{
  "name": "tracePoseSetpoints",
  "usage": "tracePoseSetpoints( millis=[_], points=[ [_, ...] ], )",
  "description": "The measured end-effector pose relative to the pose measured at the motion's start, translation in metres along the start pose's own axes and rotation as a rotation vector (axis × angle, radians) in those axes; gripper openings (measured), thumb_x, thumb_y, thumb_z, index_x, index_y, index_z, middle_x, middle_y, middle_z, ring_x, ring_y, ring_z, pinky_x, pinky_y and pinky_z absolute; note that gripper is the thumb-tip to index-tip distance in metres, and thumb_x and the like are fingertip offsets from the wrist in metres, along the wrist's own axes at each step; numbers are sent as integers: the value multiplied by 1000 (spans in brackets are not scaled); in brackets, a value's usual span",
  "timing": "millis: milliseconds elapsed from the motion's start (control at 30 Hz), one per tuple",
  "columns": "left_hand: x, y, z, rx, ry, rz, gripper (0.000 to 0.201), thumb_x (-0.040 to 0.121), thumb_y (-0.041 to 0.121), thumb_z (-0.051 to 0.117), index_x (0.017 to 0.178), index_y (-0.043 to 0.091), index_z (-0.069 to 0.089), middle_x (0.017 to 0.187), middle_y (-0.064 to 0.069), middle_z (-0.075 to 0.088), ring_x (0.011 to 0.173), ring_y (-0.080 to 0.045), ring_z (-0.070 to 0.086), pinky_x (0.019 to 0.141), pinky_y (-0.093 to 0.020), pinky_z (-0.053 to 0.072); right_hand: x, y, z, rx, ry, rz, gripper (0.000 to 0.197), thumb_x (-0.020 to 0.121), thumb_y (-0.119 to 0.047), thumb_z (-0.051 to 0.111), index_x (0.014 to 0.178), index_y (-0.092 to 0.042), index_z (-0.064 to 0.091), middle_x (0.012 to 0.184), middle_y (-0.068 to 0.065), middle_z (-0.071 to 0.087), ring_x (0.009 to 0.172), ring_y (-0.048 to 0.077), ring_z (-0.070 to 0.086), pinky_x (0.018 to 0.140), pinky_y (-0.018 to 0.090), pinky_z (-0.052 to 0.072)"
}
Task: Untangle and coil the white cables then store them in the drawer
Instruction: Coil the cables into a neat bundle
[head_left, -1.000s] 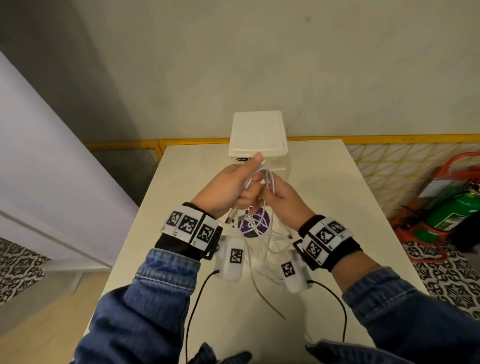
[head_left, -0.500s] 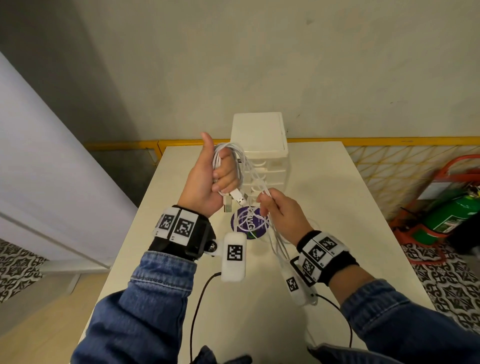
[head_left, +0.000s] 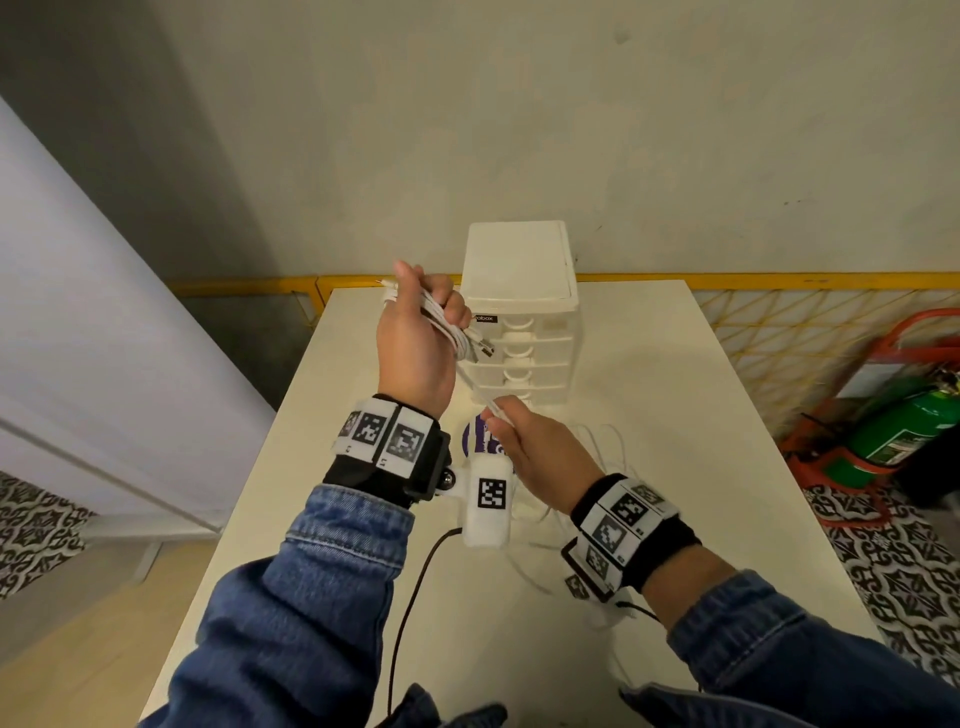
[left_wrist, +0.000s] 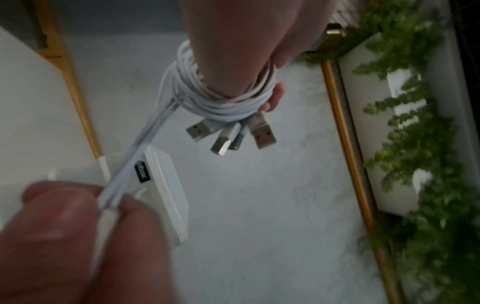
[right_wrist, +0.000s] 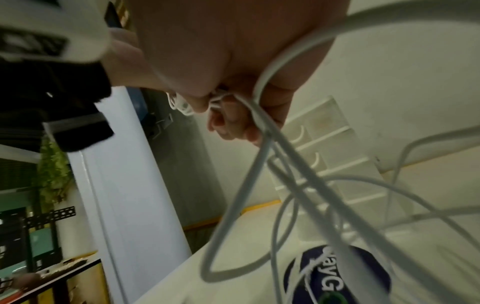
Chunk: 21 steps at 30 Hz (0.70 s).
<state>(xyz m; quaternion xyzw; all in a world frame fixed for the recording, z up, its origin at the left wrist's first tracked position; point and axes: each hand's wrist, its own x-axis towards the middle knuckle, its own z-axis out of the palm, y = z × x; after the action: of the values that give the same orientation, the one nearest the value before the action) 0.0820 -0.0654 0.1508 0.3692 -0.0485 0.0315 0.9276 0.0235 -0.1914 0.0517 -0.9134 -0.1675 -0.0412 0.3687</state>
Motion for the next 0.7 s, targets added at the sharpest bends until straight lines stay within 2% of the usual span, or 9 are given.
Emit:
tracePoseSetpoints(
  millis=[133, 200, 267, 300, 367, 400, 500, 633, 700],
  points=[
    [0, -12, -8, 453, 51, 153, 42, 102, 29, 32, 63, 20, 44, 57, 2, 40, 47, -12, 36, 44, -27, 26, 0, -10, -2, -47, -19, -90, 37, 97, -31, 35, 130, -16, 44, 106, 12, 64, 92, 29, 60, 76, 39, 48],
    [-1, -18, -13, 665, 21, 198, 34, 102, 22, 34, 69, 15, 40, 60, -1, 38, 45, -10, 36, 42, -24, 27, 0, -14, -6, -49, -14, -93, 37, 97, -29, 37, 130, -14, 46, 112, 12, 63, 95, 30, 60, 78, 38, 47],
    [-2, -27, -22, 798, -36, 145, 24, 101, 21, 38, 82, 6, 43, 62, -3, 38, 45, -8, 37, 43, -21, 32, 3, -15, -13, -70, 7, -105, 37, 95, -32, 35, 122, -15, 52, 107, 10, 66, 91, 30, 61, 76, 40, 48],
    [-4, -33, -28, 885, -82, 109, 26, 99, 25, 42, 87, 3, 44, 64, -5, 40, 47, -9, 38, 47, -23, 35, 4, -16, -18, -95, -1, -113, 34, 95, -33, 36, 115, -14, 56, 102, 9, 67, 86, 28, 61, 73, 39, 47],
    [-8, -44, -39, 1109, -197, 59, 38, 95, 37, 46, 87, 0, 47, 66, -6, 44, 53, -12, 42, 53, -27, 36, 7, -15, -28, -151, -49, -132, 25, 95, -29, 41, 98, -13, 60, 84, 4, 65, 72, 23, 54, 65, 34, 40],
    [-10, -47, -42, 1173, -254, 31, 40, 95, 39, 45, 81, 2, 47, 63, -6, 44, 52, -13, 41, 53, -26, 35, 7, -15, -32, -181, -76, -140, 23, 95, -27, 43, 91, -12, 59, 77, 2, 61, 67, 20, 50, 62, 32, 36],
    [-12, -48, -37, 1210, -360, -38, 43, 98, 33, 44, 61, 13, 36, 54, -7, 35, 46, -14, 32, 47, -23, 29, 4, -12, -35, -190, -67, -130, 21, 93, -28, 48, 85, -12, 59, 66, -1, 55, 61, 18, 46, 58, 30, 33],
    [-18, -56, -34, 1249, -280, -211, 41, 97, 38, 45, 64, 17, 32, 60, 2, 35, 54, -10, 35, 56, -24, 34, 2, -5, -36, -52, -10, -68, 14, 86, -24, 59, 80, -14, 52, 60, 0, 56, 58, 20, 51, 56, 33, 40],
    [-23, -60, -40, 1169, -286, -323, 41, 98, 38, 43, 65, 14, 36, 56, 2, 41, 49, -10, 41, 55, -27, 37, 1, -3, -37, -2, -22, -27, 17, 82, -22, 63, 79, -17, 47, 57, -3, 54, 56, 17, 51, 57, 30, 40]
  ],
)
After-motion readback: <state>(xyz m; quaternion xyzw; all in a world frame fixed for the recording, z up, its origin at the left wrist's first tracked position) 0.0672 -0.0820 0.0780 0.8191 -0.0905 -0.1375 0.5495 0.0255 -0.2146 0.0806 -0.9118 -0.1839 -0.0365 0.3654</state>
